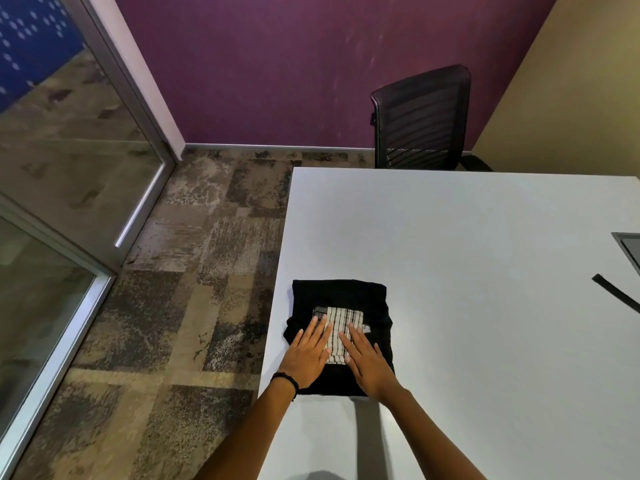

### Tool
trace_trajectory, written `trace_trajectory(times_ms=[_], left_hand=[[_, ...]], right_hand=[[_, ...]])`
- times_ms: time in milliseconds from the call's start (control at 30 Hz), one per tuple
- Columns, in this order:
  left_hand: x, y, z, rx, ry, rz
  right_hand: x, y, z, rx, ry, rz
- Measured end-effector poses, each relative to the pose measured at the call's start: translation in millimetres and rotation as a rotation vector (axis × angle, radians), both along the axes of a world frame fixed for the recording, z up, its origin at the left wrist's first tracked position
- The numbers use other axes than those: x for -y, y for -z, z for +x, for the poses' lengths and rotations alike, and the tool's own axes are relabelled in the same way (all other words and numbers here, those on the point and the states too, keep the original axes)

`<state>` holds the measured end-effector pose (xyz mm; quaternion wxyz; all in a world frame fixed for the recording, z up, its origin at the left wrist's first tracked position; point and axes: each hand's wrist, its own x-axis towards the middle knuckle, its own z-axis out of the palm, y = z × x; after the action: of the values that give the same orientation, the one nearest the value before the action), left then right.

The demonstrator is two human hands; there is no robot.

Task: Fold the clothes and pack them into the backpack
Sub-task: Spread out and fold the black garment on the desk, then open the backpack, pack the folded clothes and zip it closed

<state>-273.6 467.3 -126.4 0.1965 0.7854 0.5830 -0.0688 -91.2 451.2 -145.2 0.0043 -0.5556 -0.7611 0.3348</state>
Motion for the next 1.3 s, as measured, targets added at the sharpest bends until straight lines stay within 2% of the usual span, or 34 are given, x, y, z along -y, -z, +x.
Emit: trace_trajectory(times_ms=[100,267,433,700,933,1133,1300], left_hand=[[-1,3,0,-0.014,0.041,0.019],[-4,7,0,-0.084,0.102,-0.059],[-11,0,3,-0.074,0.114,-0.111],[-22,-15,8,-0.161,0.169,-0.07],[-32,-34,34,-0.199,0.155,0.062],[-34,-48,65,-0.121,0.222,0.131],[-48,-69,105,0.012,0.267,0.16]], right_hand=[[-3,-2,-2,0.033,-0.004,-0.007],[-2,-5,-2,0.059,0.015,-0.038],[0,-25,-2,0.069,0.036,-0.129],[18,-59,25,-0.081,0.115,-0.304],[44,-90,73,-0.128,0.342,-0.209],[55,-114,129,-0.198,0.561,-0.056],[60,-130,192,-0.226,0.745,0.136]])
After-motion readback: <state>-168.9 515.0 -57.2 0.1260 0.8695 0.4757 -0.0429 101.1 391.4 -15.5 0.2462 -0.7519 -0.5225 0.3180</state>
